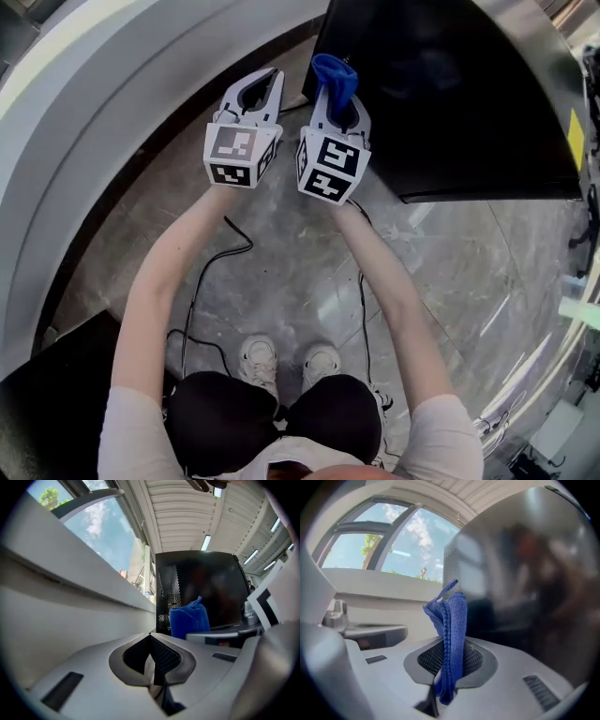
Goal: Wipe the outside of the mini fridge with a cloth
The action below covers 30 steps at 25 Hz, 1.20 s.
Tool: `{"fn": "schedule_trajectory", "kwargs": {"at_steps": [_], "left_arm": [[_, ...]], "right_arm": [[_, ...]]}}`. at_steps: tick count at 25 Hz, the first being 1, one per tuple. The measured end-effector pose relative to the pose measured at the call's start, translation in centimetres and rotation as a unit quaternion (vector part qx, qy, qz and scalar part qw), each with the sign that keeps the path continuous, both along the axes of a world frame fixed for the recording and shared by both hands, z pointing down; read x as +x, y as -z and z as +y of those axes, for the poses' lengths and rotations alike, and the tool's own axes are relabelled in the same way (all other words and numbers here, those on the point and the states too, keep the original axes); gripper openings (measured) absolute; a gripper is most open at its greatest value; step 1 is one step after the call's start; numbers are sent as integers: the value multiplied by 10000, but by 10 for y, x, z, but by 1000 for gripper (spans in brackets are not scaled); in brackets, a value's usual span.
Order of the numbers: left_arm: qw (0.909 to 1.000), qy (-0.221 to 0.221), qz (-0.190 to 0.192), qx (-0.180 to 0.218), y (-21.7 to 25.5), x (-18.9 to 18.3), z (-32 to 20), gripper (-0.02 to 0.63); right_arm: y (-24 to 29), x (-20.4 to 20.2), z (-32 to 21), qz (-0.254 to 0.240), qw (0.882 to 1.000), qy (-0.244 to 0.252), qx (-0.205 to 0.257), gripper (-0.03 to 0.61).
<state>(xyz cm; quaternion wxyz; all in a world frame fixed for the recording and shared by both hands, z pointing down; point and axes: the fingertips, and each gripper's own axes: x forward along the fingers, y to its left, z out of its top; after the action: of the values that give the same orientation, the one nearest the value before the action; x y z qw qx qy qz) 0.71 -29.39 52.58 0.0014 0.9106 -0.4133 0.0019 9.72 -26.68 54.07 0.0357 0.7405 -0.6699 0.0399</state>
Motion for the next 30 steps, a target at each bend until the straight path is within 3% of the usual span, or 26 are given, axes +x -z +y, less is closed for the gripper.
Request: {"fn": "schedule_trajectory", "kwargs": {"at_steps": [5, 10, 15, 22, 30], "left_arm": [[9987, 403, 303, -47, -33, -23, -3, 5], [9995, 233, 51, 194, -32, -38, -6, 5], [9993, 250, 210, 182, -30, -34, -5, 5], [9988, 302, 375, 8, -45, -31, 5, 5], [9999, -124, 98, -24, -56, -1, 33, 5]], "right_arm": [[-31, -7, -21, -340, 9985, -384, 184, 72], [-44, -9, -39, -259, 9982, -468, 270, 72], [-39, -7, -46, -291, 9965, -686, 381, 72], [-35, 9, -17, -78, 9938, -987, 500, 72], [-28, 46, 38, -112, 9872, -1489, 553, 72]]}}
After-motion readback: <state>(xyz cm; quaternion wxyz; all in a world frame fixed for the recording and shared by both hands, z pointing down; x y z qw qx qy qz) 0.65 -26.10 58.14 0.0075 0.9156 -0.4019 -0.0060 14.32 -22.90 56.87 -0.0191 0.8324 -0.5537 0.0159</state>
